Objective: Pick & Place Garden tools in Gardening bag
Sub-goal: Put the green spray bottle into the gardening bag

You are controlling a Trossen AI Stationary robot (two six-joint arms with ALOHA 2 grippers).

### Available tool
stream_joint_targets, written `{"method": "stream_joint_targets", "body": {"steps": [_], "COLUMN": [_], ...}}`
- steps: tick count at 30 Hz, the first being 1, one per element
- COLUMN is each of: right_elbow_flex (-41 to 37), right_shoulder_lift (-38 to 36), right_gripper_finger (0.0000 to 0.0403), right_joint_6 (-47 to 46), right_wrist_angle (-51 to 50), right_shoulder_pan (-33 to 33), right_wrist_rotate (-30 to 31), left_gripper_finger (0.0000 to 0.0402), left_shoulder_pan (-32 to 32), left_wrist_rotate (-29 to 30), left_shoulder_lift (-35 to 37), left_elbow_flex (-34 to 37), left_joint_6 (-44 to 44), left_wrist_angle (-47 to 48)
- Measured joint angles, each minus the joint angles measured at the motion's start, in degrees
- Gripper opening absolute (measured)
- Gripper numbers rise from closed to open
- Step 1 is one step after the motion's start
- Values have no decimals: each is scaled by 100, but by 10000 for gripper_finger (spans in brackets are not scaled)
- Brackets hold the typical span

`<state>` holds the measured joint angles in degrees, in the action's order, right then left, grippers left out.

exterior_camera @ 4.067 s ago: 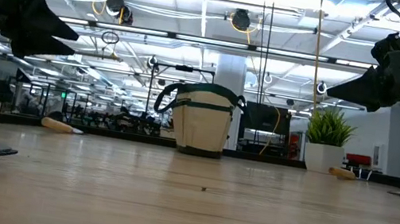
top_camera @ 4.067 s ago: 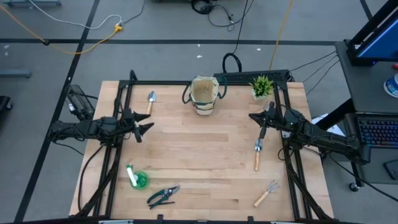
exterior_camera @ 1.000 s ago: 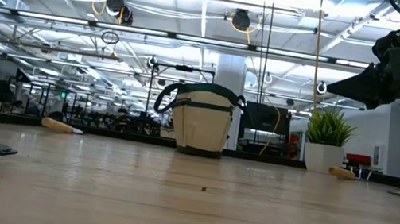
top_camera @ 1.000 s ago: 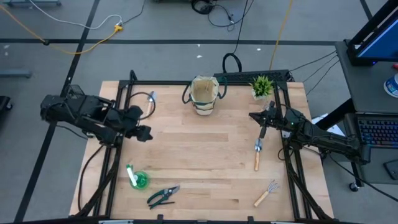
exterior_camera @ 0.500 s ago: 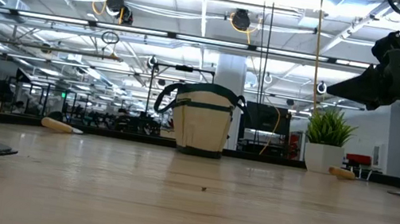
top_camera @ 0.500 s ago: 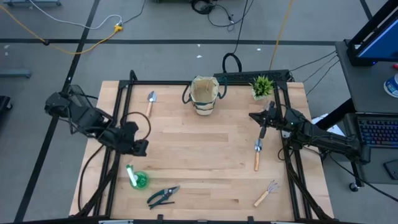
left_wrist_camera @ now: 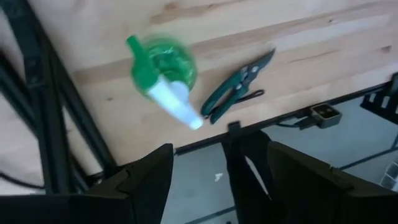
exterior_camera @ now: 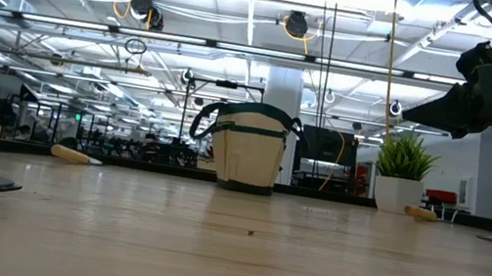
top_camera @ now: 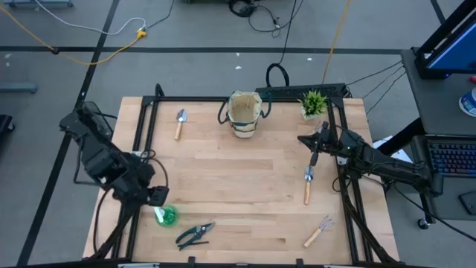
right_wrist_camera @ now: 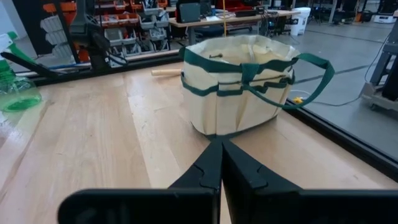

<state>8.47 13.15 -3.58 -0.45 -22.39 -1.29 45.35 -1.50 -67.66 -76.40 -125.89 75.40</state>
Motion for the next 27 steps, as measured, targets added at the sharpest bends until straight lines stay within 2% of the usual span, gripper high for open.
{"method": "stream_joint_targets", "body": {"steps": [13, 27], "right_elbow_flex": [0, 0], "right_shoulder_lift": [2, 2], "right_gripper_finger": [0, 0], "right_joint_6": [1, 1], "right_wrist_angle": [-310, -306], "right_shoulder_pan": [0, 0], "right_wrist_rotate": [-1, -1], "left_gripper_finger": [266, 266], "left_shoulder_pan": [725, 770], "left_wrist_rotate": [4, 7], "left_shoulder_lift": [-331, -856], "left_elbow_flex": [0, 2], "left_joint_6": [-1243, -1317], "left_wrist_angle": [151, 88]}}
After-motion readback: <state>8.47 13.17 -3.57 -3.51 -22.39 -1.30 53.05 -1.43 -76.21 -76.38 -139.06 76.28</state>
